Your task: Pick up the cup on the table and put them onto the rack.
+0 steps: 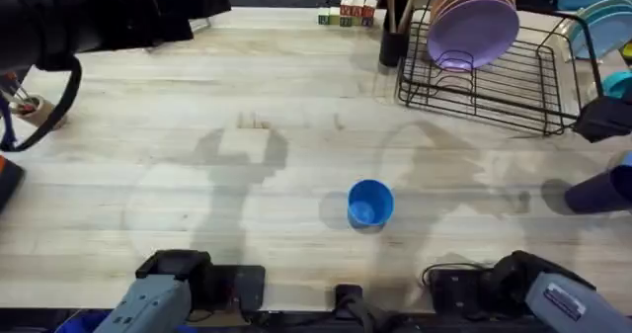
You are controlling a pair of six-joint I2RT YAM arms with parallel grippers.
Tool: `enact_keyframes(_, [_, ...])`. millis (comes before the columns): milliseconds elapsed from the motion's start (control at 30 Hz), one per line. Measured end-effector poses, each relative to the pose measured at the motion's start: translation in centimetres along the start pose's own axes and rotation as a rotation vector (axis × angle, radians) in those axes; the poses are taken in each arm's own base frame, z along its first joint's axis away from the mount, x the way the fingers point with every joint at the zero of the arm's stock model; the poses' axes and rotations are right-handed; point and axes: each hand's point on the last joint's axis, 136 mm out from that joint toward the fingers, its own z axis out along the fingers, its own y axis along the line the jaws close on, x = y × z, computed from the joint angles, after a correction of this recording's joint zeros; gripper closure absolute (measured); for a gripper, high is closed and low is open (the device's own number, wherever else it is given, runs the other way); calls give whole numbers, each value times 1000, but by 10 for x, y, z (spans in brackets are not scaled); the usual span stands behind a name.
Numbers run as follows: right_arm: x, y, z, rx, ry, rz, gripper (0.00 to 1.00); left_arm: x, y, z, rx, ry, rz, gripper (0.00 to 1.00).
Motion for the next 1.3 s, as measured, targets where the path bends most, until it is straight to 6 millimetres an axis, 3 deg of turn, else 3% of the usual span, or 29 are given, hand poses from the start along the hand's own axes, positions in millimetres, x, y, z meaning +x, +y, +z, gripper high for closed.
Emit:
enact_keyframes(733, [3,-11,65,54,226,88,6,0,0,0,0,0,0,7])
enact_keyframes(933, [1,-1,91,10,275,92,5,0,0,0,0,-2,0,7])
enact_keyframes(1300, [15,10,122,3,403,60,5,-1,0,0,1,-4,0,7])
